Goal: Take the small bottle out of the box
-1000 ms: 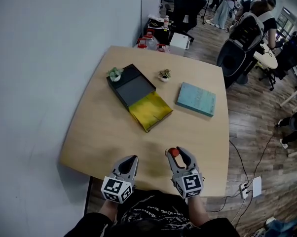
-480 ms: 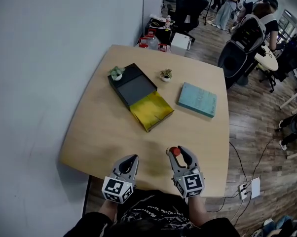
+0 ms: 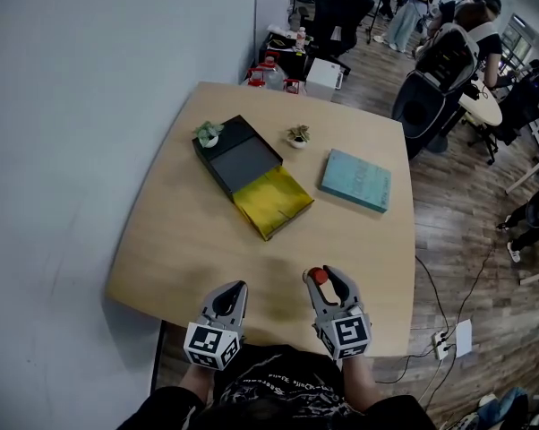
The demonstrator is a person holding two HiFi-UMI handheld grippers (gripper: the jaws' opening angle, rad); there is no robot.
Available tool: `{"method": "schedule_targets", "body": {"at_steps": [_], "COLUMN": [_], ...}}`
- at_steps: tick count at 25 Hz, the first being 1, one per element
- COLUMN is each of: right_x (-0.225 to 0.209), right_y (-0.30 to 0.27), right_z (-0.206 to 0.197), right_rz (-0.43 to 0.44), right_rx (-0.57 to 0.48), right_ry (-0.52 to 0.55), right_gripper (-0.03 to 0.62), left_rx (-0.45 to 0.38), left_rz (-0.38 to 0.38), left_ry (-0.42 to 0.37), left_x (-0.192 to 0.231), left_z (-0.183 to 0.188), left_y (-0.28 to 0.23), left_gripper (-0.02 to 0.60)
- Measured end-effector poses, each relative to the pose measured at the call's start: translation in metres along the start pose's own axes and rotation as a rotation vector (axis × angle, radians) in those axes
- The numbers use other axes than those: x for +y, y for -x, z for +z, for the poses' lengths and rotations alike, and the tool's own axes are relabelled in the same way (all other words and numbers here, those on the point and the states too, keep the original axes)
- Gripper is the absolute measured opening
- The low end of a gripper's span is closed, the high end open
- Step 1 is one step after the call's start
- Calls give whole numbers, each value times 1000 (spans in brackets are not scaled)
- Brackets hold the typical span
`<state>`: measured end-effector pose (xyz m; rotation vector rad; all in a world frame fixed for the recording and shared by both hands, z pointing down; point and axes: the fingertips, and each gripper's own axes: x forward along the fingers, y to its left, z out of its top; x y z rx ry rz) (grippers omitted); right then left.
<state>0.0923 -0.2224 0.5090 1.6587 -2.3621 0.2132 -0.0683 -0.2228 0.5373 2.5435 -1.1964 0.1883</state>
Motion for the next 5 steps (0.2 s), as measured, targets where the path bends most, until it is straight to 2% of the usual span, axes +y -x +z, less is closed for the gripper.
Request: {"method": "schedule_targets", "body": {"at_steps": [5], "right_x": [0], "right_y": [1], "right_z": [3], "right_rz": [-2], "right_rx": [3], "right_ry": [5], "right_gripper": [149], "left_rx": [7], "left_rz": [32], "left_ry": [6], "left_x": [7], "left_z": [0], "left_y": [1], "left_gripper": [3]}}
